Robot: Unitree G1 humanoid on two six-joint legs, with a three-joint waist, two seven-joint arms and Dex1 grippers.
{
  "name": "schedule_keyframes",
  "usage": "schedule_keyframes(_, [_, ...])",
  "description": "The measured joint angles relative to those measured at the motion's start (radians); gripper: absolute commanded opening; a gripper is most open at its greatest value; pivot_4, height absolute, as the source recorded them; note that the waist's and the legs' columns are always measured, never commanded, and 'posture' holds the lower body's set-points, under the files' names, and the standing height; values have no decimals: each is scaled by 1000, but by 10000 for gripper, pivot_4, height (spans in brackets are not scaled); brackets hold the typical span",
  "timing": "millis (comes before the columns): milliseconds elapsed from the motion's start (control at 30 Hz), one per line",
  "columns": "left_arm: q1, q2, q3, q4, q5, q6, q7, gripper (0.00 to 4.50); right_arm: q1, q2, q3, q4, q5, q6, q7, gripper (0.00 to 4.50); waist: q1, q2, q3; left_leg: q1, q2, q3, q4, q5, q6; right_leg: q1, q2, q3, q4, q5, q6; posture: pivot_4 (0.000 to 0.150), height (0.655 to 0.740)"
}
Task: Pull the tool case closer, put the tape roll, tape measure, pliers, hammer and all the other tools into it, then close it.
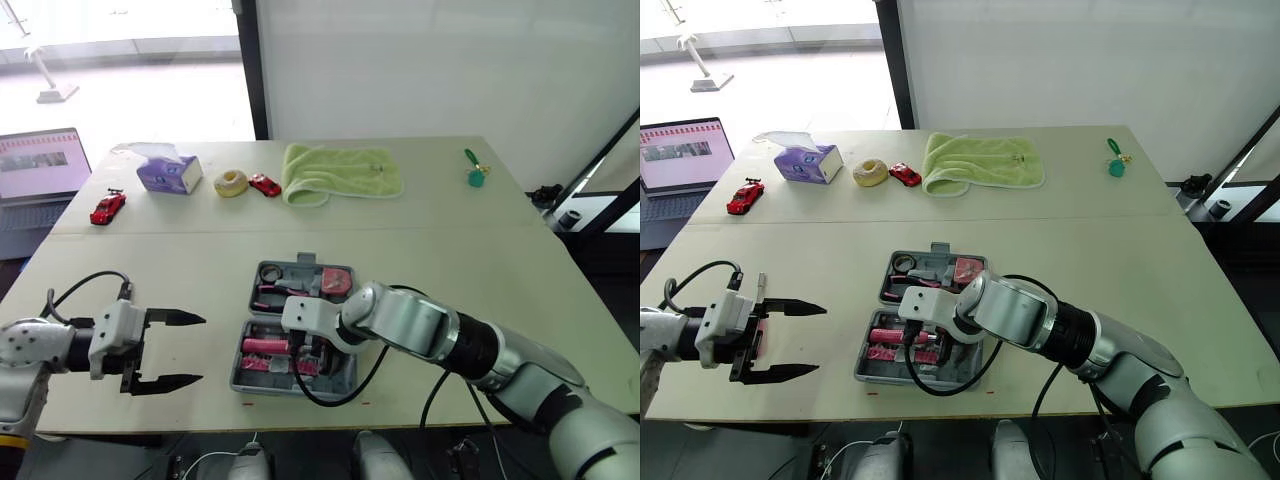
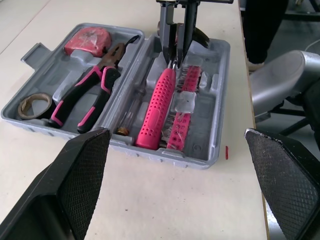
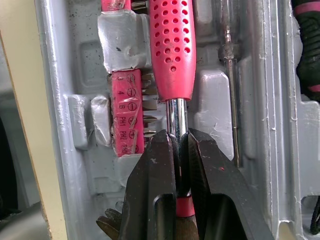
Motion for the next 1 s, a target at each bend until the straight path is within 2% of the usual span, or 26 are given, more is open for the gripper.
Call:
schedule_keyframes(67, [1,0,0,-3,0,6,3,45000,1,0,0,4,-4,-5,1,792,0,0,0,0,0,0,0,0,0,0,0,0,0,0,0,1500,7400])
schedule_keyframes(133, [7,0,0,-8,0,10,5,45000,3,0,1,6,-8,-10,1,9488,0,0,0,0,0,0,0,0,0,0,0,0,0,0,0,1500,7400])
schedule_keyframes(167, [10,0,0,-9,0,11,6,45000,3,0,1,8,-14,-11,1,11884,0,0,0,0,0,0,0,0,0,0,0,0,0,0,0,1500,7400])
schedule_keyframes(300, [11,0,0,-17,0,14,9,45000,3,-3,-1,16,-38,-20,2,31244,0,0,0,0,0,0,0,0,0,0,0,0,0,0,0,1500,7400])
schedule_keyframes(333, [11,0,0,-19,0,14,9,45000,3,-3,-1,17,-43,-20,2,34955,0,0,0,0,0,0,0,0,0,0,0,0,0,0,0,1500,7400])
schedule_keyframes(367, [11,0,0,-21,0,15,9,45000,3,-3,-1,15,-43,-20,8,40986,0,0,0,0,0,0,0,0,0,0,0,0,0,0,0,1500,7400])
schedule_keyframes(400, [11,0,0,-22,0,16,10,45000,3,0,-1,13,-40,-20,15,44250,-1,0,0,0,0,0,0,0,0,0,0,0,0,0,0,1500,7400])
schedule_keyframes(600, [12,-1,0,-27,0,18,14,45000,4,0,-14,4,-38,-3,21,44250,0,0,0,0,0,0,0,0,0,0,0,0,0,0,0,1500,7400])
schedule_keyframes(700, [11,-1,-2,-27,0,18,17,45000,9,19,-41,6,-39,0,13,35871,-1,0,0,0,0,0,0,0,0,0,0,0,0,0,0,1500,7400])
schedule_keyframes(800, [11,-2,-3,-27,0,18,18,45000,14,43,-67,12,-45,-3,-1,22627,-1,0,0,0,0,0,0,0,0,0,0,0,0,0,0,1500,7400])
schedule_keyframes(933, [11,-2,-3,-27,0,18,23,45000,29,72,-77,21,-46,-19,-4,2440,-1,0,0,0,0,0,0,0,0,0,0,0,0,0,0,1500,7400])
schedule_keyframes(1000, [11,-2,-3,-27,0,18,26,45000,30,80,-77,34,-48,-27,-6,1122,-1,0,0,0,0,0,0,0,0,0,0,0,0,0,0,1500,7400])
